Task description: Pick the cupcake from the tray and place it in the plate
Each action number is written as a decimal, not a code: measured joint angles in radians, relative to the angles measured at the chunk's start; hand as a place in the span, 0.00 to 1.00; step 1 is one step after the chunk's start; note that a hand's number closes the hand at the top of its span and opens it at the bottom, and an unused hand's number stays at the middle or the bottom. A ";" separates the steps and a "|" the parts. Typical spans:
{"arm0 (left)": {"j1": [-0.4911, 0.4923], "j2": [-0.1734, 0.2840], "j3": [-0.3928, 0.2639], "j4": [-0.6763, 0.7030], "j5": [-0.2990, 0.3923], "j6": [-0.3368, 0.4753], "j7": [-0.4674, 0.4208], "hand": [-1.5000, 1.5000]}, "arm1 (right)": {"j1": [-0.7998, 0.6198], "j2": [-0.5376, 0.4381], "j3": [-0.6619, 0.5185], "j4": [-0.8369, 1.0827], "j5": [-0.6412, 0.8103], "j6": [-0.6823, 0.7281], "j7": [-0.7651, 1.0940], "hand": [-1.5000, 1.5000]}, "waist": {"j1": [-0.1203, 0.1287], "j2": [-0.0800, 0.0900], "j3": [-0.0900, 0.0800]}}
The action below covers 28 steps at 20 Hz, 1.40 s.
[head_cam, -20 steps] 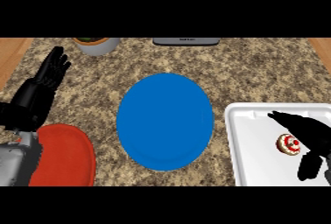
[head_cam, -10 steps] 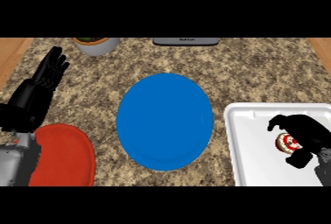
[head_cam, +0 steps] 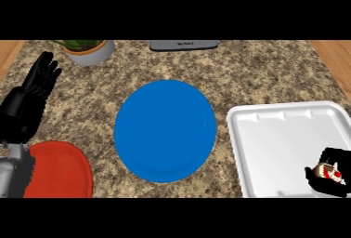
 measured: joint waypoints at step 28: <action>-0.027 -0.042 -0.027 0.002 -0.025 -0.029 -0.009 0.50 | -0.014 0.324 0.396 -0.825 0.075 -0.014 0.375 1.00 | 0.075 0.018 0.004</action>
